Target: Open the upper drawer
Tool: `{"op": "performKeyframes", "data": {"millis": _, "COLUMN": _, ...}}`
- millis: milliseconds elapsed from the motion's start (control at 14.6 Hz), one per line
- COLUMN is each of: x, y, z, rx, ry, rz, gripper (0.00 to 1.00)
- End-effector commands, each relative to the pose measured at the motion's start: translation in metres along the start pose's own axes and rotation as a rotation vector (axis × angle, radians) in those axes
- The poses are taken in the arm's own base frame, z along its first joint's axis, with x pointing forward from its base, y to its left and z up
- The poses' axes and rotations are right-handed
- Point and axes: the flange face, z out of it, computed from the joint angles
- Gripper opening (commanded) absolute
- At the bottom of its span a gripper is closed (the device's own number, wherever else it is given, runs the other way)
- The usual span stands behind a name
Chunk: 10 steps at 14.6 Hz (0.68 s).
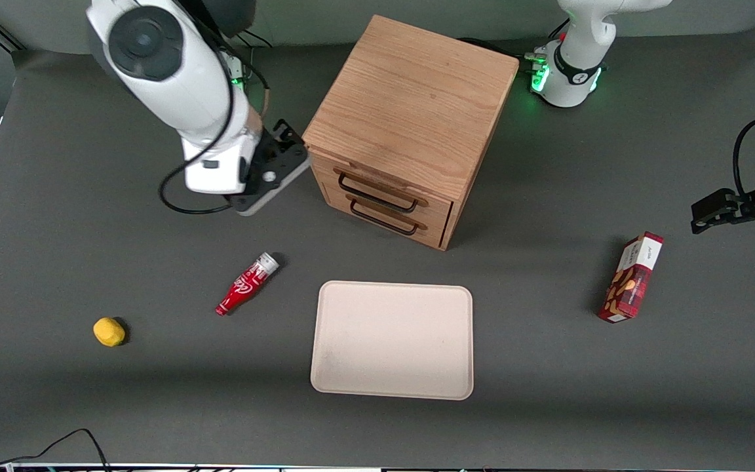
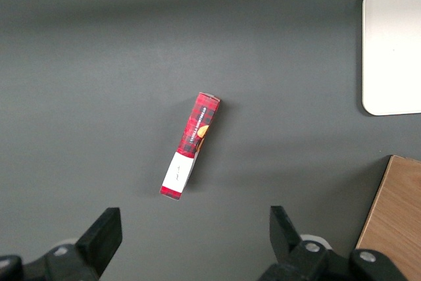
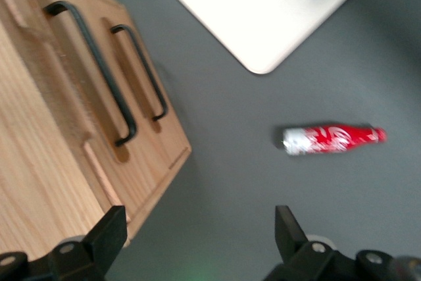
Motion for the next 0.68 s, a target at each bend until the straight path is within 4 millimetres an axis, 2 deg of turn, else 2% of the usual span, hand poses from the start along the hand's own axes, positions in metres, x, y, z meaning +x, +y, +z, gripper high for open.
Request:
{"op": "performKeyframes", "data": {"millis": 0, "x": 0.024, "y": -0.007, "z": 0.016, "rx": 0.048, "ry": 0.018, "rz": -0.126, "gripper": 1.00}}
{"op": "performKeyframes", "data": {"millis": 205, "x": 0.042, "y": -0.014, "z": 0.035, "rx": 0.084, "ry": 0.055, "rz": -0.156, "gripper": 1.00}}
{"op": "performKeyframes", "data": {"millis": 274, "x": 0.049, "y": -0.010, "z": 0.047, "rx": 0.102, "ry": 0.063, "rz": -0.154, "gripper": 1.00}}
{"op": "performKeyframes", "data": {"millis": 342, "x": 0.056, "y": -0.014, "z": 0.055, "rx": 0.119, "ry": 0.069, "rz": -0.167, "gripper": 1.00}}
{"op": "performKeyframes", "data": {"millis": 615, "x": 0.069, "y": -0.012, "z": 0.082, "rx": 0.153, "ry": 0.080, "rz": -0.257, "gripper": 1.00}}
